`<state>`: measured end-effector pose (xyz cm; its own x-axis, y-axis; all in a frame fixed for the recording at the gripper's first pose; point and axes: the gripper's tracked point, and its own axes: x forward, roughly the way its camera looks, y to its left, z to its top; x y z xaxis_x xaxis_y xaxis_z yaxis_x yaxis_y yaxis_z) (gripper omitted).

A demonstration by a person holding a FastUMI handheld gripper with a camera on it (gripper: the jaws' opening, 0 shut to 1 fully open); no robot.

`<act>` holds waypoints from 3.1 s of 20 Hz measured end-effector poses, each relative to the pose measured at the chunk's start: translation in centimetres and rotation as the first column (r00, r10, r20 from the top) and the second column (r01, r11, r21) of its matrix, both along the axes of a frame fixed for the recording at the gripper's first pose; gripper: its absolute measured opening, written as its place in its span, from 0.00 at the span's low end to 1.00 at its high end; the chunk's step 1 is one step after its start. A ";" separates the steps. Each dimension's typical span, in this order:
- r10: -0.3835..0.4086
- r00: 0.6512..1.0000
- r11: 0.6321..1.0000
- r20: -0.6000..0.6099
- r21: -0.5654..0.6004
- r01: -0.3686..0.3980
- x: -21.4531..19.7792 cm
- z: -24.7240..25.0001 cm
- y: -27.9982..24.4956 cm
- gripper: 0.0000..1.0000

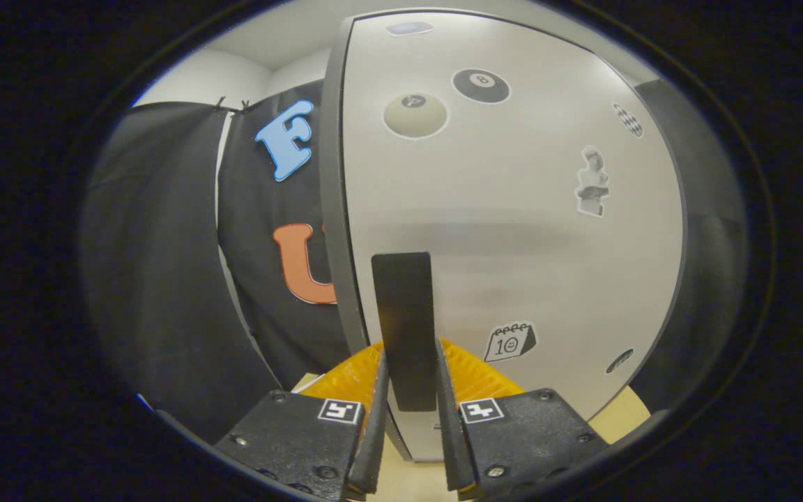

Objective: Open the shoe cabinet door, grab the shoes and put them into the shoe cabinet, then close the shoe cabinet door.

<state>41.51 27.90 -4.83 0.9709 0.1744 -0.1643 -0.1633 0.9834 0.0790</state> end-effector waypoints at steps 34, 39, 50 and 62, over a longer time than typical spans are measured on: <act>-0.035 0.999 0.998 0.010 -0.047 0.035 -23.1 -0.1 -20.2 0.10; -0.061 0.998 0.998 0.015 -0.021 0.062 -23.8 0.1 -23.1 0.08; -0.206 0.979 0.978 -0.003 -0.012 0.206 -24.4 -1.2 -31.0 0.07; -0.273 0.962 0.962 0.017 0.013 0.273 -28.5 -0.6 -35.1 0.04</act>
<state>13.05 -7.22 -5.41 0.9847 -0.0962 -0.1451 0.1098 0.9900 0.0889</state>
